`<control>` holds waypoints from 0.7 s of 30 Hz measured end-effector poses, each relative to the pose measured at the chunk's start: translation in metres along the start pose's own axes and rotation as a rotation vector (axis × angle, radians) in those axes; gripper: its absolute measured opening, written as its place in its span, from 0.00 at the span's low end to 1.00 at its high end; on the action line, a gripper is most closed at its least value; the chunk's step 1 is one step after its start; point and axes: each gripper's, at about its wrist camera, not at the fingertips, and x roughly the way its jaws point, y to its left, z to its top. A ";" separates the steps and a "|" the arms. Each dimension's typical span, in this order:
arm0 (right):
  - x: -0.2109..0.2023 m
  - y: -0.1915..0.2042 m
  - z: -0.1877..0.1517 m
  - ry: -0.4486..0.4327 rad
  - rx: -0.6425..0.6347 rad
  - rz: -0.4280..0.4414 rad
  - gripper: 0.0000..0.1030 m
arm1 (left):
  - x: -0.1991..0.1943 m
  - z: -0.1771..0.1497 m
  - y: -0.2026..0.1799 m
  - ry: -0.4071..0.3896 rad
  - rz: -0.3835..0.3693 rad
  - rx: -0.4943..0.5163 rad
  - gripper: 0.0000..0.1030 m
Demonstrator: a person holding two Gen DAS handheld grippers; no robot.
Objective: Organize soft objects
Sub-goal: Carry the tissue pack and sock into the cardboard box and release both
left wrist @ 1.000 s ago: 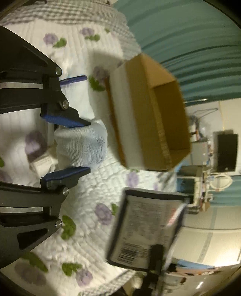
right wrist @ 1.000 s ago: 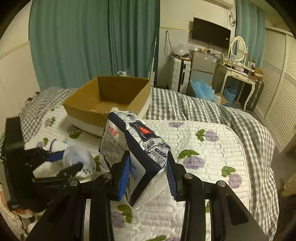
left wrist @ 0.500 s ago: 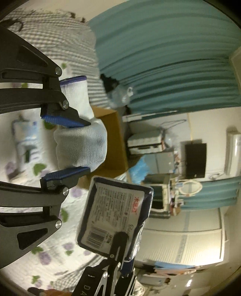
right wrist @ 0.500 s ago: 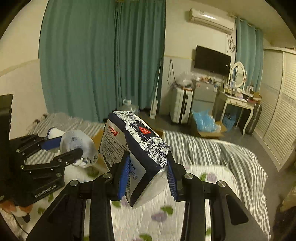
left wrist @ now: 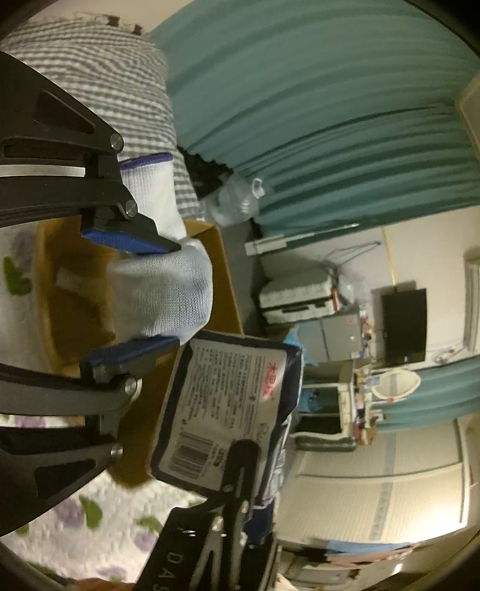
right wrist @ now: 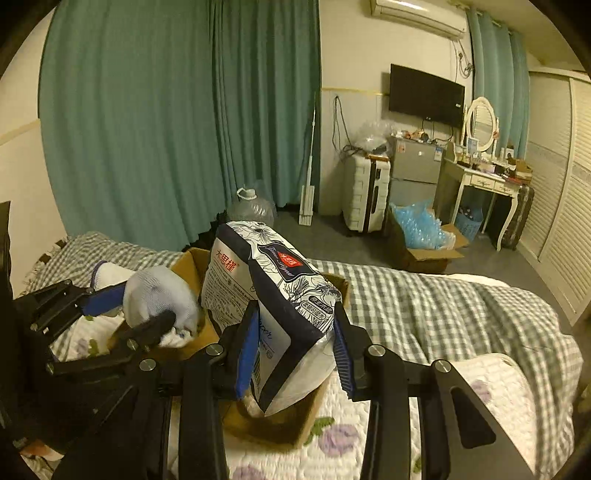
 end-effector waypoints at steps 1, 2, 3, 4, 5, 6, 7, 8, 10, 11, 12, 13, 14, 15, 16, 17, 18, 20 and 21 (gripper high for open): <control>0.007 -0.001 -0.001 0.003 0.000 0.004 0.36 | 0.009 -0.003 0.002 0.006 -0.003 0.001 0.48; 0.013 0.000 -0.002 0.001 0.000 0.015 0.38 | 0.014 -0.005 0.002 0.012 -0.001 0.003 0.51; 0.017 0.001 -0.003 0.000 0.000 0.026 0.40 | 0.021 -0.006 0.002 0.019 0.013 0.008 0.56; 0.019 -0.001 -0.005 0.003 0.000 0.035 0.43 | 0.023 -0.007 0.002 0.018 0.029 0.012 0.63; 0.021 -0.001 -0.006 0.007 0.001 0.051 0.54 | 0.022 -0.010 0.004 0.015 0.038 0.015 0.66; 0.020 -0.001 -0.008 0.000 0.004 0.051 0.61 | 0.020 -0.011 0.006 0.004 0.041 0.007 0.67; 0.016 -0.002 -0.009 -0.015 0.009 0.049 0.71 | 0.016 -0.011 0.005 -0.007 0.032 0.004 0.68; 0.014 -0.005 -0.007 -0.024 0.014 0.054 0.73 | 0.011 -0.010 0.007 -0.017 0.035 0.001 0.68; 0.004 -0.007 -0.003 -0.025 0.022 0.047 0.73 | 0.002 -0.008 0.011 -0.026 0.056 -0.005 0.69; -0.002 -0.007 -0.001 -0.025 0.030 0.048 0.75 | -0.007 -0.006 0.014 -0.031 0.059 -0.014 0.69; -0.012 -0.009 0.002 -0.029 0.046 0.052 0.76 | -0.013 -0.003 0.015 -0.032 0.059 -0.018 0.69; -0.021 -0.010 0.003 -0.030 0.051 0.053 0.79 | -0.024 -0.001 0.018 -0.039 0.065 -0.024 0.69; -0.033 -0.010 0.004 -0.035 0.050 0.051 0.80 | -0.034 0.000 0.021 -0.046 0.070 -0.027 0.69; -0.050 -0.007 0.007 -0.046 0.037 0.039 0.81 | -0.051 0.003 0.024 -0.062 0.073 -0.029 0.69; -0.061 -0.005 0.010 -0.053 0.025 0.032 0.82 | -0.062 0.006 0.028 -0.077 0.074 -0.031 0.70; -0.080 0.000 0.013 -0.067 0.005 0.023 0.86 | -0.079 0.008 0.032 -0.099 0.073 -0.033 0.70; -0.093 0.003 0.016 -0.080 -0.007 0.021 0.87 | -0.093 0.009 0.036 -0.124 0.066 -0.042 0.78; -0.126 0.013 0.020 -0.111 -0.030 0.021 0.88 | -0.133 0.011 0.045 -0.182 0.056 -0.066 0.91; -0.147 0.019 0.021 -0.122 -0.039 0.028 0.89 | -0.160 0.010 0.050 -0.226 0.056 -0.083 0.91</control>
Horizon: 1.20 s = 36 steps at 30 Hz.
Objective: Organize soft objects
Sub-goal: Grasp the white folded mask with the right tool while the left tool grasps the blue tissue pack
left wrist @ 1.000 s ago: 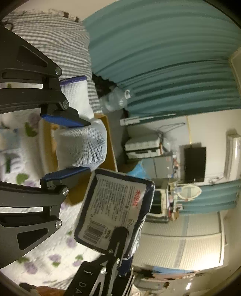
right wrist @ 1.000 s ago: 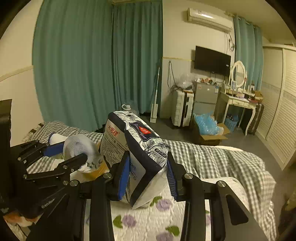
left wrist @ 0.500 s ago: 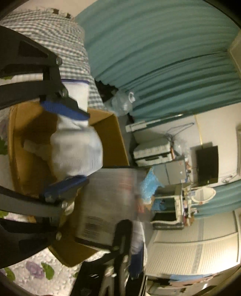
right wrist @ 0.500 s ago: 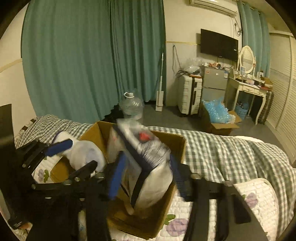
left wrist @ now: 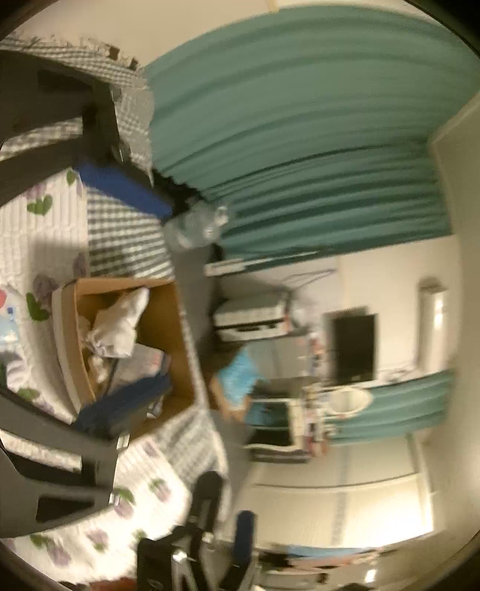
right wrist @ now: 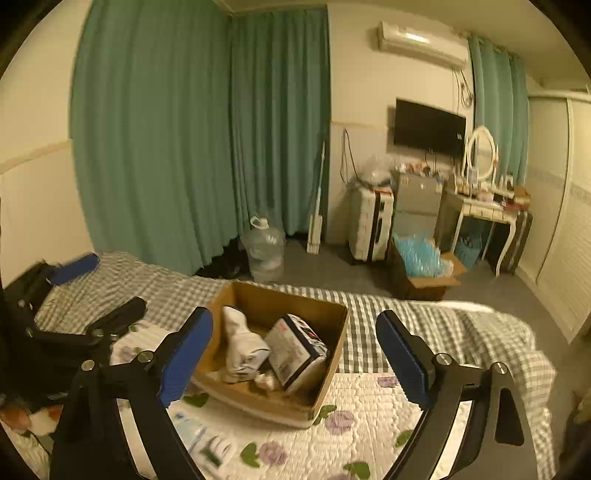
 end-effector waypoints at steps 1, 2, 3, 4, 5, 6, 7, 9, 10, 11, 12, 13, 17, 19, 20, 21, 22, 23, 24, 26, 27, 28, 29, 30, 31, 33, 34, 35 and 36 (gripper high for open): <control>-0.013 0.003 -0.001 -0.005 -0.003 0.006 0.91 | -0.012 0.004 0.005 -0.020 -0.001 -0.008 0.92; -0.030 0.008 0.001 -0.007 -0.007 0.018 0.92 | -0.032 0.007 0.010 -0.042 -0.008 -0.019 0.92; -0.045 0.013 0.001 -0.010 -0.014 0.025 0.92 | -0.049 0.011 0.012 -0.060 -0.019 -0.028 0.92; -0.056 0.015 0.000 -0.014 -0.018 0.025 0.92 | -0.063 0.012 0.015 -0.075 -0.022 -0.036 0.92; -0.069 0.018 -0.002 -0.018 -0.025 0.022 0.94 | -0.076 0.012 0.017 -0.085 -0.027 -0.042 0.92; -0.082 0.023 -0.005 -0.020 -0.034 0.019 0.94 | -0.090 0.010 0.020 -0.094 -0.044 -0.047 0.92; -0.090 0.025 -0.007 -0.020 -0.037 0.015 0.95 | -0.099 0.008 0.022 -0.102 -0.055 -0.053 0.92; -0.105 0.030 -0.016 -0.019 -0.044 0.013 0.96 | -0.117 -0.001 0.024 -0.103 -0.058 -0.068 0.92; -0.111 0.033 -0.021 -0.016 -0.045 0.012 0.96 | -0.121 -0.007 0.023 -0.089 -0.045 -0.070 0.92; -0.114 0.035 -0.027 -0.012 -0.050 0.016 0.96 | -0.123 -0.014 0.021 -0.068 -0.032 -0.067 0.92; -0.115 0.037 -0.035 -0.006 -0.055 0.023 0.96 | -0.123 -0.019 0.017 -0.052 -0.023 -0.063 0.92; -0.113 0.042 -0.043 0.004 -0.058 0.027 0.96 | -0.123 -0.030 0.012 -0.029 -0.023 -0.051 0.92; -0.083 0.049 -0.077 0.087 -0.053 0.037 0.96 | -0.110 -0.061 0.006 0.046 -0.042 -0.062 0.92; -0.062 0.053 -0.092 0.136 -0.054 0.039 0.96 | -0.094 -0.078 0.007 0.096 -0.043 -0.093 0.92; -0.052 0.054 -0.100 0.157 -0.053 0.040 0.96 | -0.087 -0.085 0.007 0.113 -0.038 -0.099 0.92; -0.041 0.055 -0.110 0.183 -0.051 0.044 0.96 | -0.080 -0.093 0.007 0.128 -0.032 -0.098 0.92; -0.028 0.056 -0.120 0.210 -0.046 0.052 0.96 | -0.070 -0.103 0.006 0.149 -0.018 -0.083 0.92; -0.018 0.055 -0.128 0.232 -0.042 0.056 0.96 | -0.060 -0.112 0.005 0.167 -0.002 -0.068 0.92; -0.003 0.055 -0.140 0.268 -0.038 0.062 0.96 | -0.051 -0.118 0.004 0.185 0.006 -0.055 0.92; 0.020 0.057 -0.158 0.323 -0.035 0.068 0.96 | -0.041 -0.136 0.003 0.218 0.011 -0.047 0.92; 0.031 0.058 -0.166 0.354 -0.035 0.071 0.96 | -0.035 -0.143 0.004 0.234 0.008 -0.051 0.92; 0.041 0.058 -0.174 0.384 -0.039 0.072 0.96 | -0.024 -0.152 0.005 0.256 0.001 -0.064 0.92; 0.051 0.059 -0.181 0.413 -0.044 0.080 0.96 | -0.017 -0.159 0.007 0.271 -0.004 -0.072 0.92; 0.059 0.058 -0.188 0.437 -0.051 0.084 0.96 | -0.007 -0.168 0.007 0.292 -0.009 -0.081 0.92; 0.064 0.059 -0.193 0.451 -0.059 0.082 0.96 | -0.001 -0.175 0.008 0.304 -0.009 -0.085 0.92; 0.077 0.059 -0.203 0.483 -0.085 0.080 0.96 | 0.017 -0.192 0.007 0.347 -0.017 -0.099 0.92; 0.083 0.058 -0.207 0.499 -0.091 0.081 0.95 | 0.022 -0.198 0.008 0.361 -0.021 -0.104 0.92; 0.090 0.056 -0.212 0.516 -0.091 0.084 0.91 | 0.029 -0.204 0.007 0.382 -0.029 -0.111 0.92; 0.096 0.055 -0.218 0.541 -0.091 0.088 0.88 | 0.035 -0.210 0.006 0.397 -0.035 -0.114 0.92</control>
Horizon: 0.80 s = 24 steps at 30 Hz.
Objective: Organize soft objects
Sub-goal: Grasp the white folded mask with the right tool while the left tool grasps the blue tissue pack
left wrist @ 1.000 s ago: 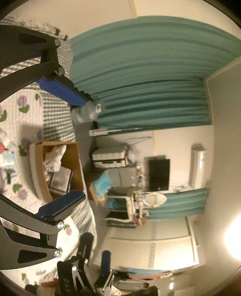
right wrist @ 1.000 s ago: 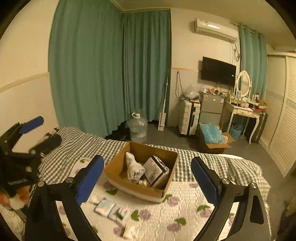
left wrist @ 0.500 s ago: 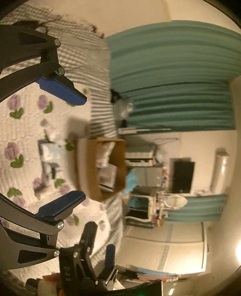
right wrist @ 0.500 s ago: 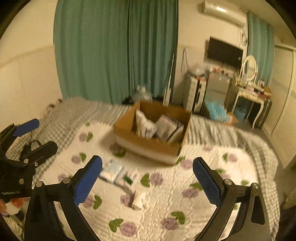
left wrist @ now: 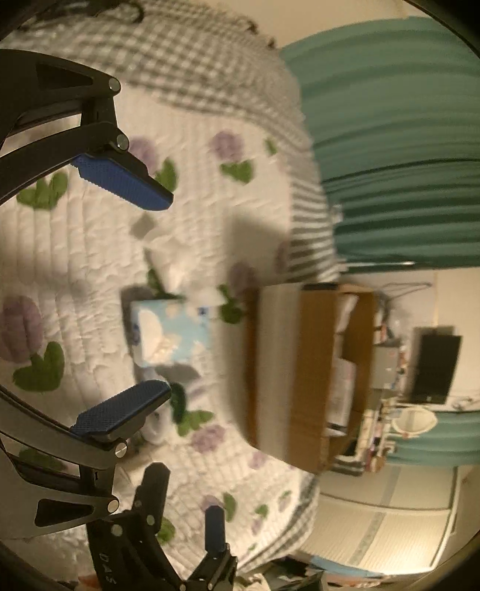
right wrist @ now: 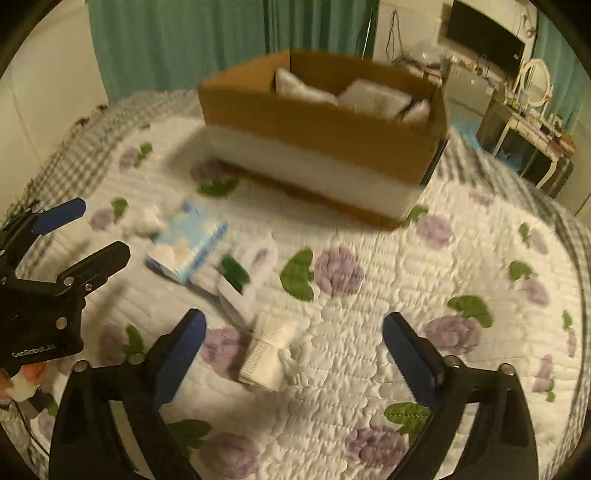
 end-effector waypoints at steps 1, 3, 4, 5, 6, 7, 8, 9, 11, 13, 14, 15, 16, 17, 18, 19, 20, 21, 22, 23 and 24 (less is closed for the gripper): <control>0.009 -0.002 -0.002 0.030 0.002 0.010 0.81 | 0.007 -0.003 -0.001 0.015 -0.008 0.001 0.92; 0.021 -0.006 -0.005 0.077 0.013 0.034 0.72 | 0.017 -0.006 -0.003 0.036 -0.020 0.007 0.92; 0.027 -0.008 -0.007 0.103 0.017 0.050 0.65 | 0.021 -0.008 -0.005 0.046 -0.025 0.013 0.92; 0.031 -0.009 -0.008 0.125 0.019 0.067 0.55 | 0.024 -0.011 -0.007 0.057 -0.030 0.019 0.92; 0.037 -0.009 -0.009 0.151 0.020 0.098 0.49 | 0.027 -0.013 -0.007 0.064 -0.034 0.023 0.92; 0.039 -0.008 -0.010 0.163 0.019 0.115 0.37 | 0.030 -0.015 -0.008 0.075 -0.035 0.028 0.92; 0.041 -0.008 -0.010 0.169 0.015 0.131 0.27 | 0.032 -0.016 -0.008 0.082 -0.031 0.032 0.92; 0.040 -0.006 -0.010 0.166 0.007 0.137 0.27 | 0.036 -0.016 -0.007 0.090 -0.023 0.036 0.91; 0.033 -0.004 -0.007 0.145 -0.019 0.131 0.27 | 0.039 -0.017 -0.003 0.103 -0.005 0.042 0.91; 0.027 -0.005 -0.004 0.124 -0.028 0.116 0.27 | 0.042 -0.017 0.002 0.114 0.007 0.030 0.90; 0.024 -0.007 -0.002 0.114 -0.024 0.111 0.27 | 0.044 -0.017 0.004 0.121 0.003 0.021 0.90; 0.021 -0.011 -0.001 0.104 -0.016 0.103 0.27 | 0.045 -0.016 0.005 0.126 -0.002 0.015 0.90; 0.019 -0.015 0.001 0.099 -0.011 0.096 0.27 | 0.047 -0.016 0.005 0.131 -0.005 0.013 0.90; 0.017 -0.019 0.002 0.092 -0.001 0.087 0.27 | 0.048 -0.015 0.003 0.131 -0.006 0.018 0.90; 0.015 -0.023 0.002 0.091 0.010 0.086 0.27 | 0.049 -0.015 0.001 0.130 -0.009 0.023 0.85; 0.014 -0.026 0.002 0.089 0.017 0.085 0.27 | 0.050 -0.015 -0.001 0.132 -0.019 0.028 0.80; 0.013 -0.029 0.002 0.087 0.026 0.083 0.27 | 0.052 -0.014 -0.004 0.138 -0.037 0.031 0.80; 0.013 -0.030 0.002 0.087 0.028 0.083 0.27 | 0.053 -0.014 -0.006 0.142 -0.049 0.032 0.80; 0.013 -0.031 0.002 0.087 0.028 0.081 0.27 | 0.054 -0.014 -0.009 0.142 -0.052 0.037 0.79; 0.014 -0.031 0.003 0.086 0.026 0.079 0.27 | 0.056 -0.012 -0.011 0.140 -0.052 0.042 0.78; 0.014 -0.030 0.003 0.088 0.022 0.080 0.27 | 0.060 -0.010 -0.012 0.140 -0.054 0.042 0.70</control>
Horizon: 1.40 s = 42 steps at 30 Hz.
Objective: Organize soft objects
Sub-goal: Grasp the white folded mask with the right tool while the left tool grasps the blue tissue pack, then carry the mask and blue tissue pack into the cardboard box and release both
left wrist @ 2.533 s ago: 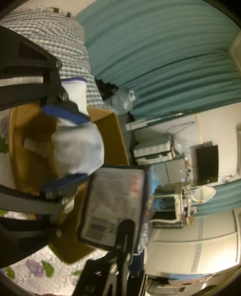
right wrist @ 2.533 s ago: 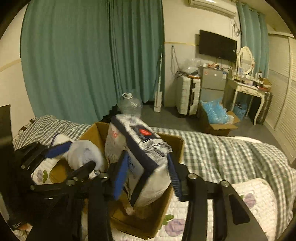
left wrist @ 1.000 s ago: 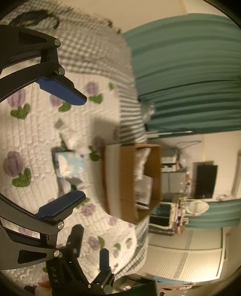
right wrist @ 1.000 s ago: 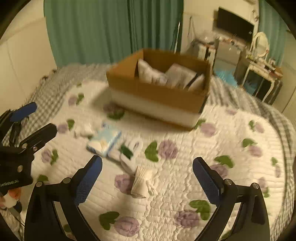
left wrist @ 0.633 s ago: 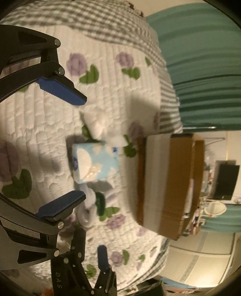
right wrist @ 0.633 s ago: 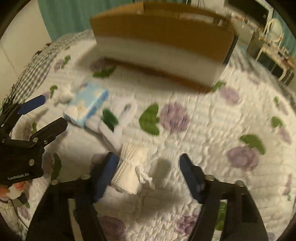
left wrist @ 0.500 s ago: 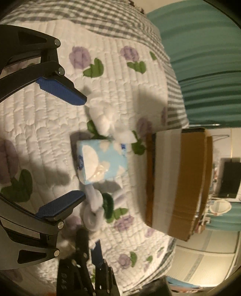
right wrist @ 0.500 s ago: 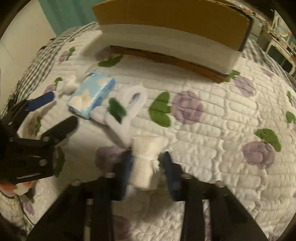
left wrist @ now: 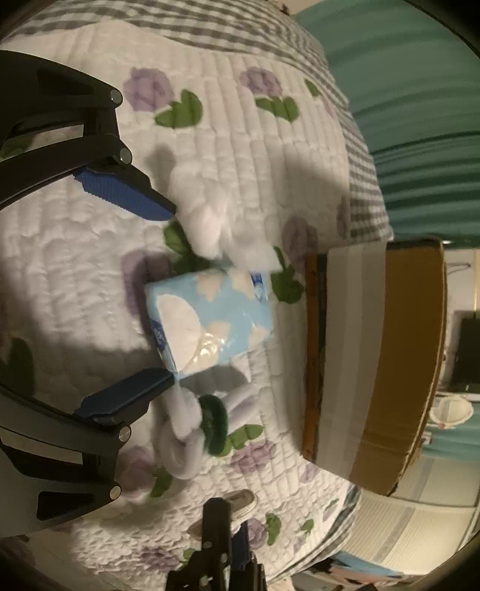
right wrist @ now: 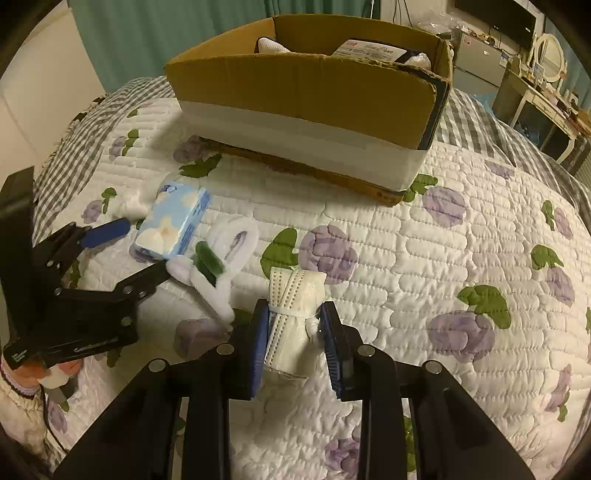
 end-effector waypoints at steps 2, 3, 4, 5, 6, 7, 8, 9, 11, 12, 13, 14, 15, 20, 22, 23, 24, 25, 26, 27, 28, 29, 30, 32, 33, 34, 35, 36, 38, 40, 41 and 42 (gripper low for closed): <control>0.002 0.002 0.001 0.000 -0.005 -0.005 0.27 | 0.005 0.005 0.000 0.007 -0.034 -0.016 0.64; 0.001 0.003 0.000 0.002 -0.011 -0.004 0.27 | 0.005 0.008 0.000 0.007 -0.048 -0.023 0.64; 0.003 0.005 0.001 0.002 -0.016 -0.007 0.27 | 0.007 0.011 -0.001 0.000 -0.059 -0.025 0.64; 0.003 0.006 0.001 0.001 -0.019 -0.011 0.27 | 0.008 0.014 -0.001 -0.004 -0.063 -0.025 0.64; 0.005 0.009 0.002 0.004 -0.023 -0.012 0.27 | 0.009 0.016 -0.002 -0.006 -0.069 -0.028 0.64; 0.006 0.010 0.003 0.004 -0.024 -0.016 0.27 | 0.009 0.017 0.000 -0.003 -0.083 -0.034 0.64; 0.006 0.010 0.003 0.004 -0.025 -0.019 0.27 | 0.009 0.020 0.000 0.000 -0.100 -0.040 0.64; 0.008 0.012 0.004 0.006 -0.027 -0.020 0.27 | 0.009 0.023 0.000 -0.007 -0.110 -0.051 0.64; 0.009 0.012 0.004 0.006 -0.030 -0.024 0.27 | 0.008 0.027 0.000 -0.017 -0.121 -0.060 0.64; 0.009 0.013 0.004 0.008 -0.032 -0.025 0.27 | 0.009 0.030 -0.002 -0.019 -0.119 -0.061 0.64; 0.010 0.012 0.004 0.008 -0.033 -0.027 0.27 | 0.012 0.032 -0.003 -0.012 -0.113 -0.056 0.64; 0.010 0.012 0.005 0.010 -0.034 -0.027 0.27 | 0.017 0.033 -0.004 0.004 -0.103 -0.050 0.64; 0.010 0.012 0.005 0.010 -0.034 -0.027 0.27 | 0.022 0.034 -0.005 0.015 -0.095 -0.047 0.64; 0.009 0.012 0.005 0.005 -0.034 -0.029 0.27 | 0.027 0.033 -0.001 0.039 -0.121 -0.058 0.46; 0.007 0.012 0.005 -0.004 -0.035 -0.035 0.27 | 0.021 0.032 0.000 0.033 -0.124 -0.051 0.37; 0.005 0.012 0.006 -0.008 -0.034 -0.036 0.27 | 0.017 0.031 0.001 0.029 -0.124 -0.050 0.37; 0.002 0.013 0.007 -0.015 -0.031 -0.036 0.27 | 0.013 0.029 0.002 0.025 -0.125 -0.050 0.35; -0.002 0.012 0.007 -0.020 -0.030 -0.036 0.27 | 0.008 0.028 0.003 0.022 -0.129 -0.053 0.34; -0.007 0.012 0.009 -0.031 -0.029 -0.039 0.27 | 0.004 0.026 0.003 0.021 -0.134 -0.053 0.34; -0.014 0.014 0.011 -0.050 -0.031 -0.043 0.27 | 0.000 0.024 0.003 0.018 -0.134 -0.051 0.33; -0.021 0.014 0.010 -0.064 -0.031 -0.044 0.27 | -0.008 0.022 0.002 0.011 -0.130 -0.045 0.33; -0.028 0.015 0.011 -0.082 -0.029 -0.045 0.27 | -0.014 0.020 0.001 0.003 -0.127 -0.039 0.33; -0.036 0.018 0.012 -0.100 -0.026 -0.045 0.27 | -0.021 0.019 0.000 -0.005 -0.126 -0.035 0.33; -0.053 0.021 0.012 -0.135 -0.019 -0.047 0.27 | -0.040 0.018 0.000 -0.030 -0.126 -0.029 0.33; -0.059 0.022 0.012 -0.149 -0.018 -0.050 0.27 | -0.052 0.019 0.000 -0.047 -0.125 -0.024 0.33; -0.068 0.024 0.011 -0.168 -0.016 -0.054 0.27 | -0.061 0.021 -0.001 -0.063 -0.123 -0.020 0.33; -0.077 0.025 0.011 -0.189 -0.015 -0.060 0.27 | -0.073 0.023 -0.001 -0.082 -0.119 -0.015 0.33; -0.088 0.027 0.012 -0.211 -0.014 -0.062 0.27 | -0.081 0.026 -0.003 -0.098 -0.116 -0.010 0.33; -0.109 0.030 0.017 -0.254 -0.012 -0.061 0.27 | -0.107 0.036 -0.006 -0.146 -0.103 0.010 0.33; -0.127 0.034 0.024 -0.298 -0.015 -0.063 0.27 | -0.129 0.048 -0.005 -0.187 -0.096 0.022 0.33; -0.136 0.035 0.028 -0.322 -0.017 -0.067 0.27 | -0.137 0.054 -0.006 -0.203 -0.092 0.028 0.33; -0.147 0.036 0.033 -0.348 -0.021 -0.069 0.27 | -0.148 0.062 -0.006 -0.226 -0.087 0.040 0.33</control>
